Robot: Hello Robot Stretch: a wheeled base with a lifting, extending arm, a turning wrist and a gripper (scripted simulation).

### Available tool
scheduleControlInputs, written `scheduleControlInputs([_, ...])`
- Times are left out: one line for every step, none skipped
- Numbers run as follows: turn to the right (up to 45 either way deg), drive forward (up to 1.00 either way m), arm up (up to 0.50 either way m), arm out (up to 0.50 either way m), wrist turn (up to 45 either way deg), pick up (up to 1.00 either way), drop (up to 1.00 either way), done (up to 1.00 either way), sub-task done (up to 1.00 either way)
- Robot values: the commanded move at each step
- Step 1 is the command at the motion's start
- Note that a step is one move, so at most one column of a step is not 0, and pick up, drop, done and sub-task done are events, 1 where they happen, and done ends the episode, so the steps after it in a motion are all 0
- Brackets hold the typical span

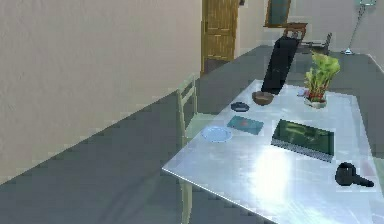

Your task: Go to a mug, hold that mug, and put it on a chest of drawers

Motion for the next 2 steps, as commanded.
scheduleControlInputs([0.0, 0.55, 0.00, 0.00, 0.0, 0.00, 0.00, 0.00, 0.00])
scheduleControlInputs([-45.0, 0.00, 0.00, 0.00, 0.0, 0.00, 0.00, 0.00, 0.00])
